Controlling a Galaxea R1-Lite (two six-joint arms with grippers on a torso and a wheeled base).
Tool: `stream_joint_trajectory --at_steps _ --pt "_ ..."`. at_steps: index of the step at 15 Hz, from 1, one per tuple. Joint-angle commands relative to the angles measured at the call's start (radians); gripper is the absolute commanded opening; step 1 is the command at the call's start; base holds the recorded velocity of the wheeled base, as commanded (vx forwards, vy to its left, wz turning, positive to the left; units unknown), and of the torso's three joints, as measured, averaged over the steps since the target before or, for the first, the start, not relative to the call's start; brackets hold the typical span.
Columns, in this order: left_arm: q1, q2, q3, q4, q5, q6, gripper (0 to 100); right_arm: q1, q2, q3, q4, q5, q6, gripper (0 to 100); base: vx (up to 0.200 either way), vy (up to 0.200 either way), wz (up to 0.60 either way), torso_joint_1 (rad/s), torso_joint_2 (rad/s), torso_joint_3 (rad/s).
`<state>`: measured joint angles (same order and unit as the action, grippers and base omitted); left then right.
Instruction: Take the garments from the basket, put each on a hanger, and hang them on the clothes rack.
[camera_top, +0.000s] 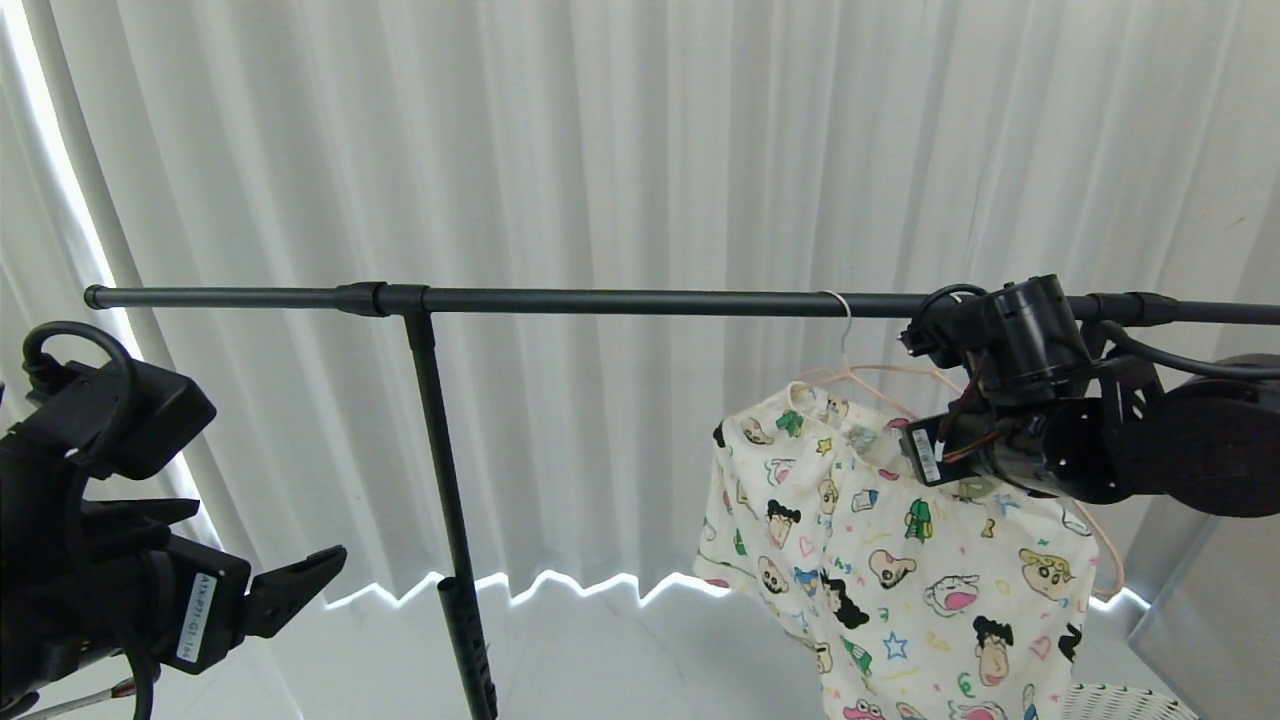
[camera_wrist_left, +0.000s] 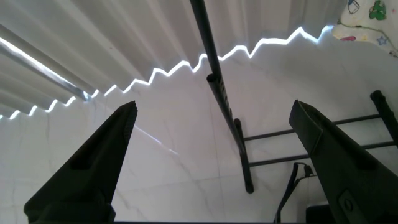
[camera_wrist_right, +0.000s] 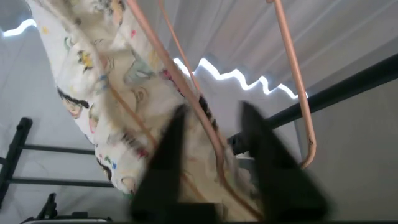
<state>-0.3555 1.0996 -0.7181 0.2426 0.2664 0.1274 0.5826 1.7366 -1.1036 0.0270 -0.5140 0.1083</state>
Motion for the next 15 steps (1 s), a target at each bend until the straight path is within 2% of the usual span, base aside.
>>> stream_joint_trajectory --at_steps 1,6,7,10,12,14,15 --pt "0.000 -0.004 0.002 0.001 0.001 0.000 100 0.013 -0.023 -0.001 0.002 0.000 0.011 100 0.000 0.000 0.00 0.000 0.00 0.000" --pt "0.000 -0.004 0.002 0.000 0.001 0.000 100 0.037 -0.083 -0.001 0.008 0.003 0.030 100 0.000 0.000 0.00 0.000 0.00 0.000" --pt "0.000 -0.004 0.002 0.000 0.001 0.000 100 0.039 -0.112 0.005 0.028 0.005 0.008 100 0.000 0.000 0.00 0.000 0.00 0.000" --pt "0.010 -0.018 0.002 0.000 0.001 0.000 100 0.016 -0.292 0.025 0.194 0.009 -0.176 100 0.000 0.000 0.00 0.000 0.00 0.000" --pt "0.029 -0.027 0.002 0.001 0.002 0.001 100 -0.030 -0.377 0.076 0.209 0.008 -0.228 100 0.000 0.000 0.00 0.000 0.00 0.000" --pt "0.084 -0.029 0.002 0.001 0.002 0.004 100 -0.184 -0.477 0.172 0.197 0.003 -0.331 100 0.000 0.000 0.00 0.000 0.00 0.000" --pt "0.107 -0.029 0.000 0.001 0.002 0.004 100 -0.251 -0.520 0.215 0.169 0.008 -0.346 100 0.000 0.000 0.00 0.000 0.00 0.000"
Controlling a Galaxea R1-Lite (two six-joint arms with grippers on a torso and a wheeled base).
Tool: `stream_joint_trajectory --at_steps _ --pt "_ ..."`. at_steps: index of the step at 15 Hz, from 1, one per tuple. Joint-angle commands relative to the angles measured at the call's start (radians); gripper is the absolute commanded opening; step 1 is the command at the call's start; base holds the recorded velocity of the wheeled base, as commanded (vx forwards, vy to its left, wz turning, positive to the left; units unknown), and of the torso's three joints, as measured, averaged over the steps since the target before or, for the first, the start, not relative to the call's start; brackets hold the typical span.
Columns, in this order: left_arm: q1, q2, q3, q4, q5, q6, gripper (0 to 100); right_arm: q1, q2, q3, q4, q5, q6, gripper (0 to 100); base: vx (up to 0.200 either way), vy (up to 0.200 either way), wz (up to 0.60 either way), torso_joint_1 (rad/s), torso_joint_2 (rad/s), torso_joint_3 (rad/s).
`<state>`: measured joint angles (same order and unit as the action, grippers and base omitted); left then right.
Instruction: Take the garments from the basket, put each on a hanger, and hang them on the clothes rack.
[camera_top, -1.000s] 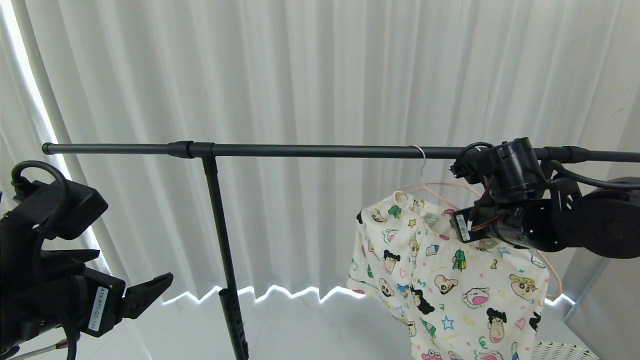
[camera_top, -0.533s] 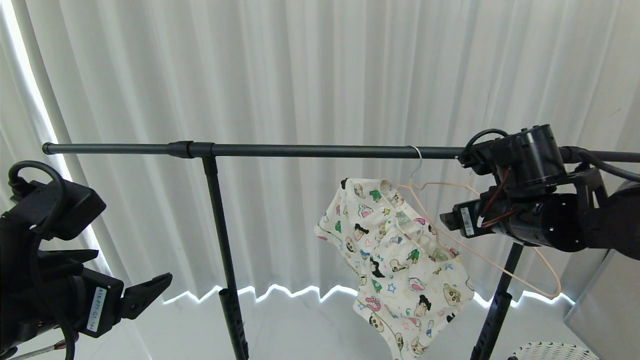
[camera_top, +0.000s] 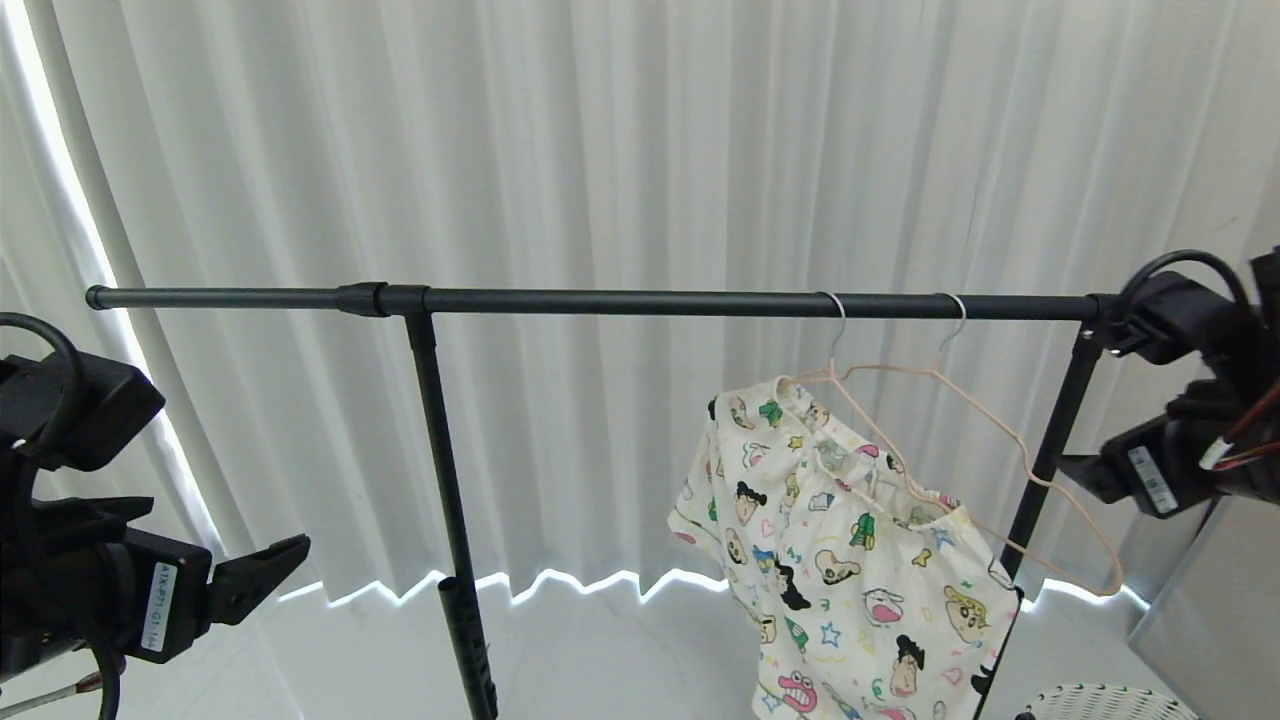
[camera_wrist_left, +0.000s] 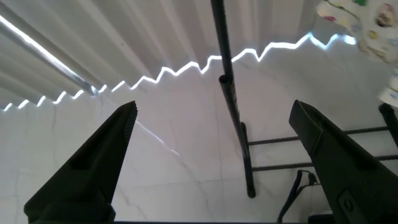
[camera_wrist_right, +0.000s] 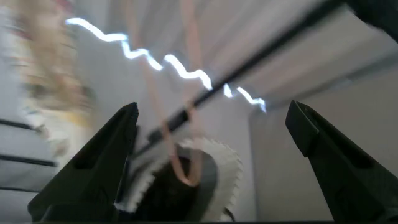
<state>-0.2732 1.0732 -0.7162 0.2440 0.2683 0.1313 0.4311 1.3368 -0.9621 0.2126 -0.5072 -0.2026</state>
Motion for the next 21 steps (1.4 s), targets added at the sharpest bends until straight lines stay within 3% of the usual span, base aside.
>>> stream_joint_trajectory --at_steps 1,3,4,6,15,21 --pt "0.038 -0.006 -0.002 0.000 0.000 0.001 100 -0.156 -0.151 0.117 -0.047 0.012 -0.035 100 0.000 0.000 0.00 0.000 0.00 0.000" --pt "0.048 -0.015 0.000 0.000 0.000 0.001 100 -0.210 -0.180 0.146 -0.070 0.044 -0.035 100 0.000 0.000 0.00 0.000 0.00 0.000" --pt "0.072 -0.024 0.001 0.000 0.000 -0.001 100 -0.273 -0.209 0.164 -0.078 0.108 -0.043 100 0.000 0.000 0.00 0.000 0.00 0.000" --pt "0.085 -0.027 0.007 0.000 0.000 0.001 100 -0.279 -0.212 0.171 -0.087 0.111 -0.041 100 0.000 0.000 0.00 0.000 0.00 0.000" --pt "0.178 -0.025 0.006 -0.002 0.000 0.001 100 -0.279 -0.185 0.220 -0.167 0.108 -0.052 100 -0.200 0.000 0.00 0.002 0.00 0.005" --pt "0.230 -0.029 0.012 -0.026 0.000 0.001 100 -0.281 -0.179 0.307 -0.280 0.105 -0.057 100 -0.200 0.000 0.00 -0.001 0.00 0.001"
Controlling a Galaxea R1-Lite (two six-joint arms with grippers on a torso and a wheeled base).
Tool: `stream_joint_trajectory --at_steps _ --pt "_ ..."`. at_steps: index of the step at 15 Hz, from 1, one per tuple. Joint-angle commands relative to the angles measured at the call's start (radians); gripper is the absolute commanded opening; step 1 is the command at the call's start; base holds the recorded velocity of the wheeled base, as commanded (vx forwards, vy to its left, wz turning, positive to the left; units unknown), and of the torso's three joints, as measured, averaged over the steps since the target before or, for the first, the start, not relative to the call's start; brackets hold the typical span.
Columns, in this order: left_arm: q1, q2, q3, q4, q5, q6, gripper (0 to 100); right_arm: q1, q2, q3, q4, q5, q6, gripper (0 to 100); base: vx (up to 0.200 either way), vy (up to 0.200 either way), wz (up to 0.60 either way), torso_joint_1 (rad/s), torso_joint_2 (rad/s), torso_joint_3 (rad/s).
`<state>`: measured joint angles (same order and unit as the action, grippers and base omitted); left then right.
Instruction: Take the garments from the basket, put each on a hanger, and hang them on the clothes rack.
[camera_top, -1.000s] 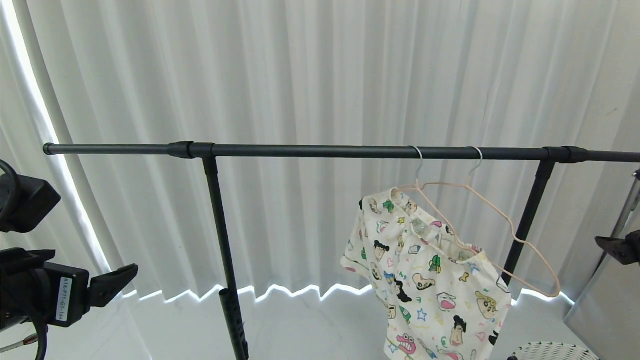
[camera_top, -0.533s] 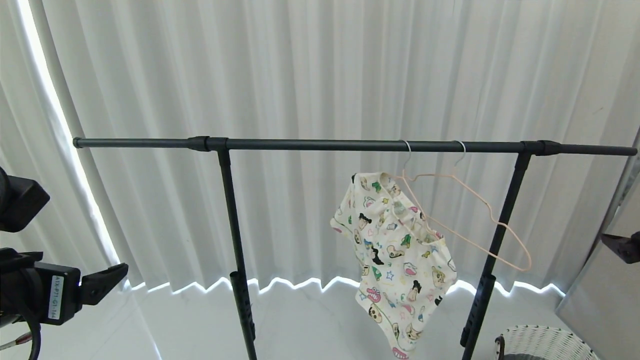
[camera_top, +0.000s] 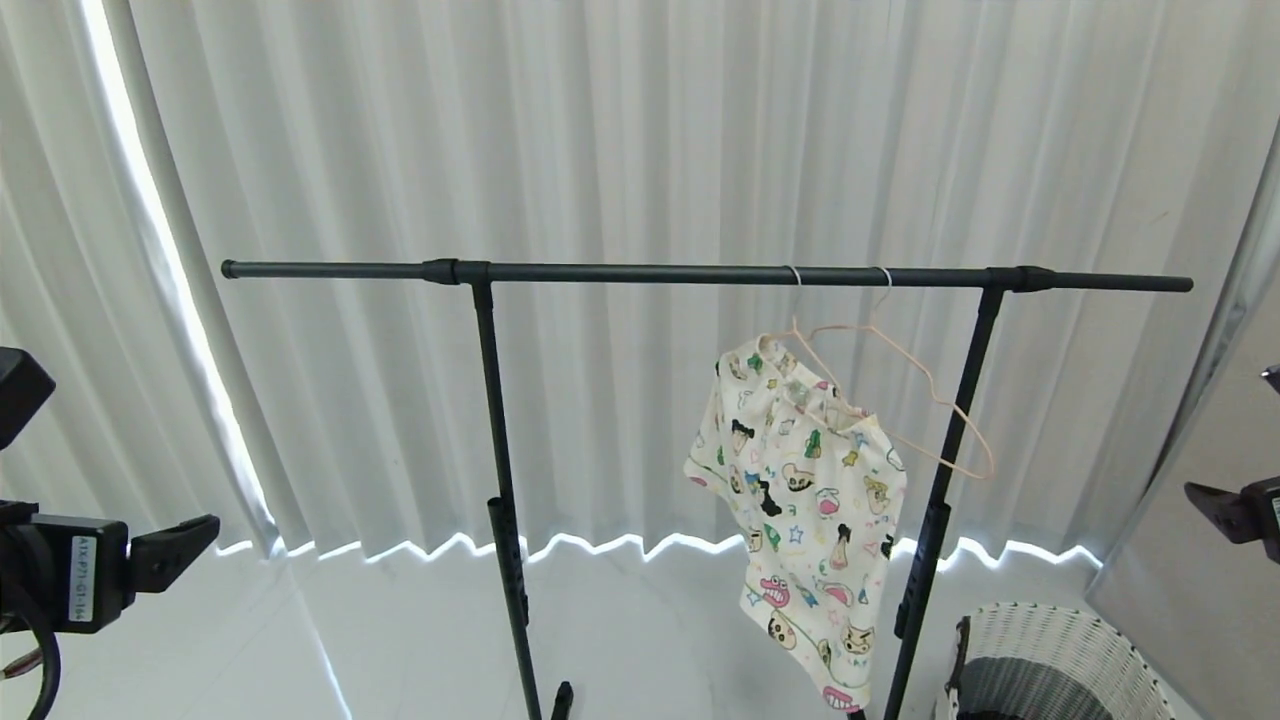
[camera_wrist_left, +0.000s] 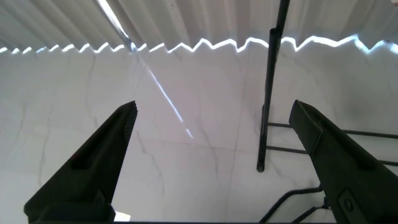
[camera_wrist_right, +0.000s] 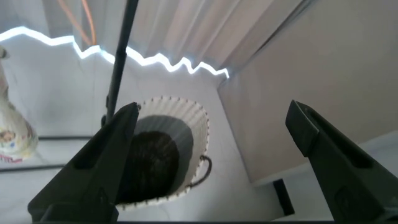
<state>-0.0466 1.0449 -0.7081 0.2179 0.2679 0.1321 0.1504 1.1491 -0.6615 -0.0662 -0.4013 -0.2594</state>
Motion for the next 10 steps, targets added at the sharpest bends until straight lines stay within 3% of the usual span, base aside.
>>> stream_joint_trajectory --at_steps 1,4,10 --pt "0.004 0.003 0.016 -0.017 0.001 0.000 100 0.000 0.009 0.006 -0.003 -0.001 0.000 100 -0.200 0.000 0.00 0.002 0.00 -0.002" --pt "0.004 0.004 0.055 -0.081 0.001 0.021 100 0.000 0.009 0.006 -0.003 -0.001 0.000 100 -0.200 0.000 0.00 0.004 0.00 0.001" --pt "0.004 0.003 0.118 -0.175 0.001 0.030 100 0.000 0.012 0.008 -0.027 -0.001 0.000 100 0.000 0.000 0.00 0.000 0.00 0.000"
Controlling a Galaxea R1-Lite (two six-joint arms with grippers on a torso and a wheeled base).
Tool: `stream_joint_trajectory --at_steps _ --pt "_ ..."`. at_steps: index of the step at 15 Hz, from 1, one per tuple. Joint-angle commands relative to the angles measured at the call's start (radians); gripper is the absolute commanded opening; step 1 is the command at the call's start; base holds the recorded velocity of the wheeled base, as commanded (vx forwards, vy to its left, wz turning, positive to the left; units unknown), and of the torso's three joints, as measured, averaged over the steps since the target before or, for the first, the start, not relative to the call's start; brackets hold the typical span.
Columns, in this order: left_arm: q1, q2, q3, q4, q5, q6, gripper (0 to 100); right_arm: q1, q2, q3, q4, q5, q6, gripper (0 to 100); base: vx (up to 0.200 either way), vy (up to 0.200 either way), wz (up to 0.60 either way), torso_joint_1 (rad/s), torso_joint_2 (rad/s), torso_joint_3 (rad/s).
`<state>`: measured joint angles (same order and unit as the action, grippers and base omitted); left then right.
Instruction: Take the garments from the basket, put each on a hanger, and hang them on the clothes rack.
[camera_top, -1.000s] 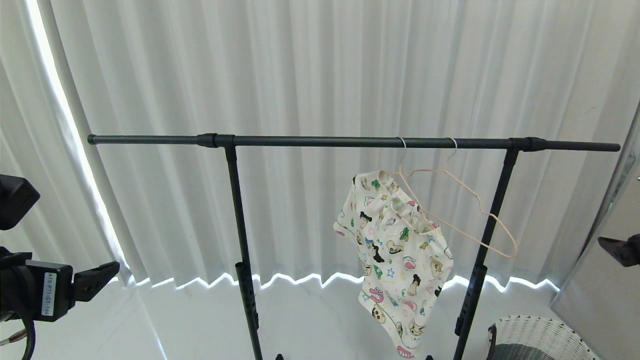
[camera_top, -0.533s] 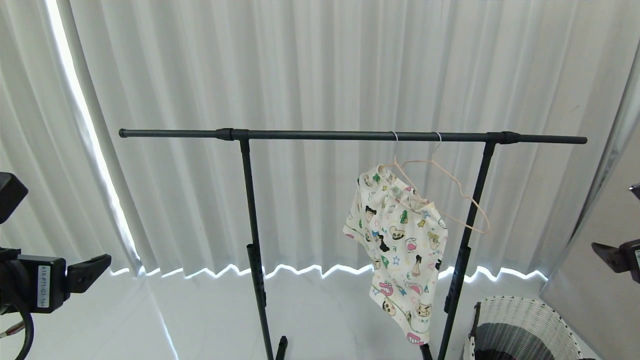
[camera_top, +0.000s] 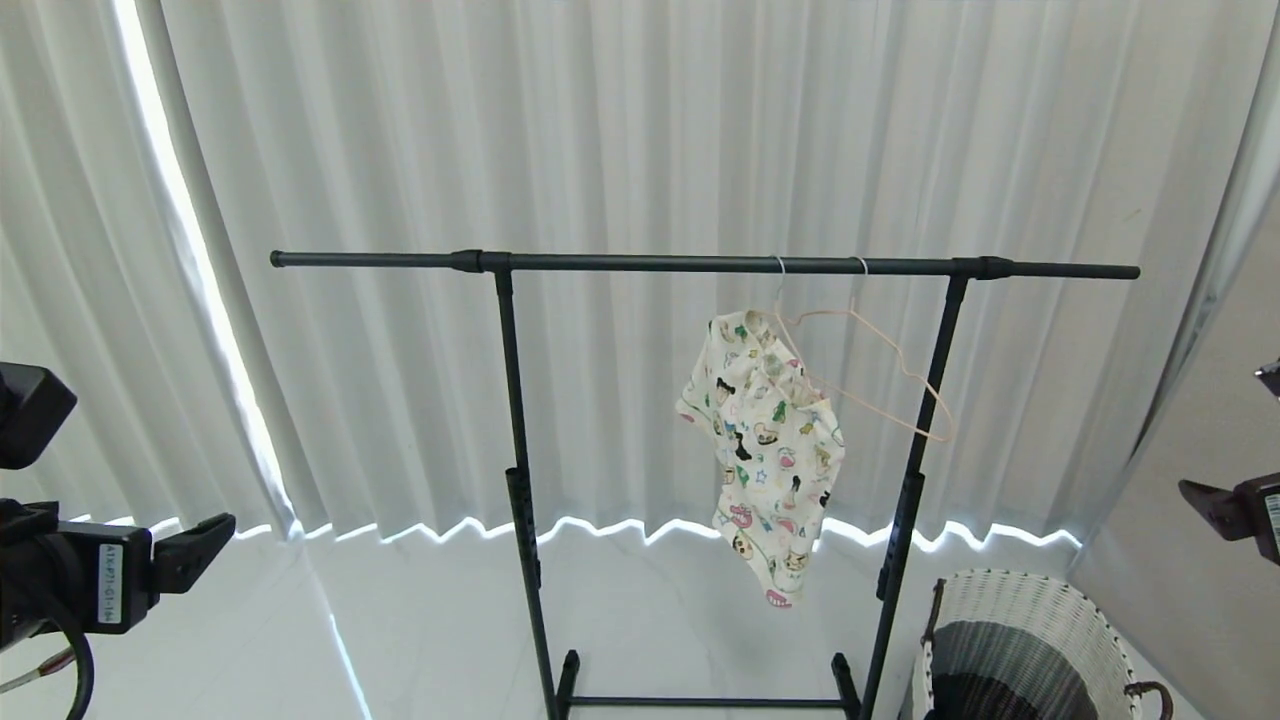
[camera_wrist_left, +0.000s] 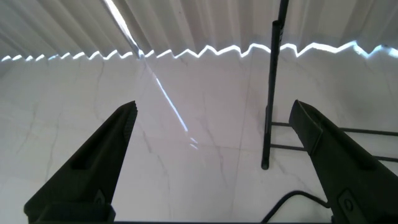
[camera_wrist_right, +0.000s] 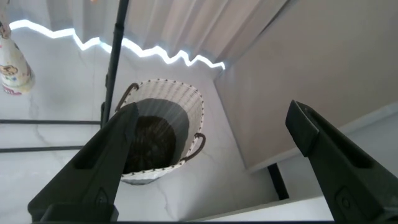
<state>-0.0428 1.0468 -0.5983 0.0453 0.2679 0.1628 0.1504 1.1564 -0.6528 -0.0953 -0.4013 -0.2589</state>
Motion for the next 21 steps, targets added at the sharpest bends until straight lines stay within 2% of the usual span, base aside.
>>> stream_joint_trajectory --at_steps 1,8,21 --pt "0.000 -0.001 0.009 -0.007 0.001 0.000 100 0.000 0.006 0.001 0.002 -0.001 0.000 100 0.000 0.000 0.00 0.000 0.00 0.000" --pt "0.000 -0.014 0.014 -0.007 0.001 0.011 100 0.000 0.009 0.007 -0.017 -0.001 0.000 100 0.000 0.000 0.00 -0.012 0.04 0.019" --pt "-0.002 -0.019 0.012 -0.009 0.001 0.012 100 0.001 0.014 0.024 -0.043 0.001 0.001 100 0.000 0.000 0.00 -0.206 0.48 0.269"
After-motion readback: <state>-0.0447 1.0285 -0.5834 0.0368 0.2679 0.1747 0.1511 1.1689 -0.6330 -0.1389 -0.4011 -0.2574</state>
